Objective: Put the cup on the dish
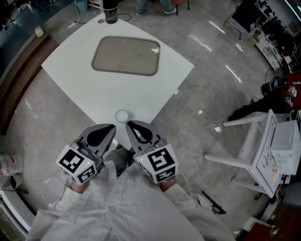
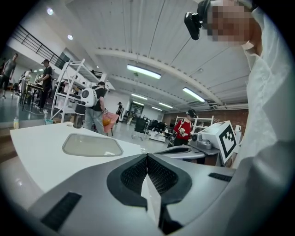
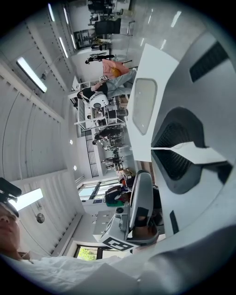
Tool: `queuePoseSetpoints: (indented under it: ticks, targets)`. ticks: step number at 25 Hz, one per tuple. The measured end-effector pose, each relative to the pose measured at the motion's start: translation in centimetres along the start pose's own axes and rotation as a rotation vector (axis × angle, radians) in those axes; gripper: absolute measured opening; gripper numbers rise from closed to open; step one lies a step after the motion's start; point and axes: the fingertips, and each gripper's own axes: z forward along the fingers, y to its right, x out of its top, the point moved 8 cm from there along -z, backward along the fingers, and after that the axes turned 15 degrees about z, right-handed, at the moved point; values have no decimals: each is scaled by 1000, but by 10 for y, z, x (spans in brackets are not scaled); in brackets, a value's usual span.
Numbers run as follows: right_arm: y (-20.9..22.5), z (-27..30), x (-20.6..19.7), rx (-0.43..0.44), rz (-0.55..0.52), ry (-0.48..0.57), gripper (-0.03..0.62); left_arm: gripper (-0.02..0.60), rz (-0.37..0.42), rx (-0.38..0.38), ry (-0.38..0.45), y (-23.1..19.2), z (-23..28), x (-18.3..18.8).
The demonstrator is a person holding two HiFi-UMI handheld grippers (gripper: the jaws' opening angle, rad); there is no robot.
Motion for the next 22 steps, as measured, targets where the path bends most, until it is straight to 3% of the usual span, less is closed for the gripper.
queuePoseSetpoints:
  ticks: [22]
  targets:
    - [32,34,-36,-61,-35,-90,20,9,-114,-6,-107,-34,20,-55]
